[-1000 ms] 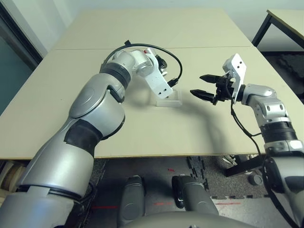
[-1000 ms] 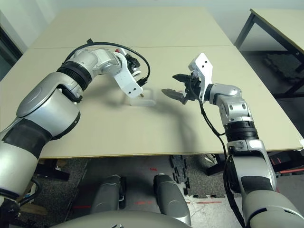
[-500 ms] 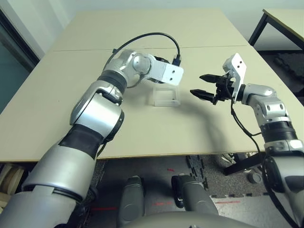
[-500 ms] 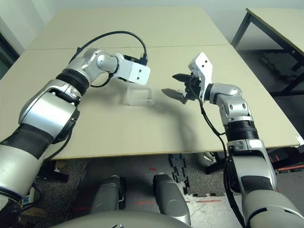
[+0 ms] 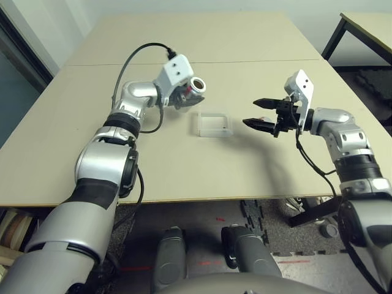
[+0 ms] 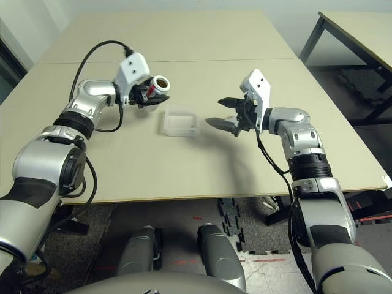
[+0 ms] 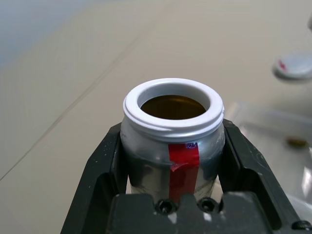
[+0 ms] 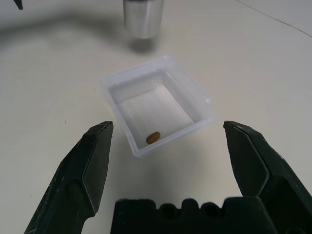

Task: Pour the medicine from the bottle into the box.

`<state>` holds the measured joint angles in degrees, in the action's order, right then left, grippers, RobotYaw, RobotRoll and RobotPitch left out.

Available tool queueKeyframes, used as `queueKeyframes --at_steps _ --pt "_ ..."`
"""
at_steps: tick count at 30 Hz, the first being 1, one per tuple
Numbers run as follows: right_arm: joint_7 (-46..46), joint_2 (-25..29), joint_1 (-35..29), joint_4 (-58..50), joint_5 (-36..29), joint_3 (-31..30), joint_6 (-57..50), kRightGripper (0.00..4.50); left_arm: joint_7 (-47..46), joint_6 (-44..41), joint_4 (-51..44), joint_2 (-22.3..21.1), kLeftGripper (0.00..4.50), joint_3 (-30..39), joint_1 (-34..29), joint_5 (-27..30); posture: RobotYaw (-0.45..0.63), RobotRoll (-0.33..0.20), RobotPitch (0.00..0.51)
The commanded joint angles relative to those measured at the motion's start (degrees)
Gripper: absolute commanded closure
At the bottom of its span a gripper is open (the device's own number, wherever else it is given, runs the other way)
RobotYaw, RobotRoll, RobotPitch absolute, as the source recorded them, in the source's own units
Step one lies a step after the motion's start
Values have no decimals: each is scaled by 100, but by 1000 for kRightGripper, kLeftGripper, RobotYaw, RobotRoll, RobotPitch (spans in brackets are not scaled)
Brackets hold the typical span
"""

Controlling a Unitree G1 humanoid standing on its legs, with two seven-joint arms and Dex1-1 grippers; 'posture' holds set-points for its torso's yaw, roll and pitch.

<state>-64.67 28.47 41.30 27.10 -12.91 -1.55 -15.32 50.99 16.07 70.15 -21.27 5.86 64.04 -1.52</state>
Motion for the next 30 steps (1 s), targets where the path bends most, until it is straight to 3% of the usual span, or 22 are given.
queueKeyframes --at_steps 1,11,24,29,30 --pt "-37 12 37 10 -18 -50 -45 0 -312 233 -297 -7 1781 495 -526 581 -48 0 125" --pt "-50 -22 8 -86 -32 -88 -107 0 -548 605 -613 200 1781 707 -1481 944 -58 0 121" --pt "23 -34 -137 -310 -89 -34 -185 0 -425 340 -474 233 1781 860 -1599 1302 -73 0 112" --pt "63 -66 -170 -354 -114 -34 -203 0 -415 349 -512 242 22 879 -1689 1350 -71 0 115" --pt "68 -72 -173 -355 -114 -37 -200 0 -431 355 -522 240 22 881 -1707 1342 -69 0 115"
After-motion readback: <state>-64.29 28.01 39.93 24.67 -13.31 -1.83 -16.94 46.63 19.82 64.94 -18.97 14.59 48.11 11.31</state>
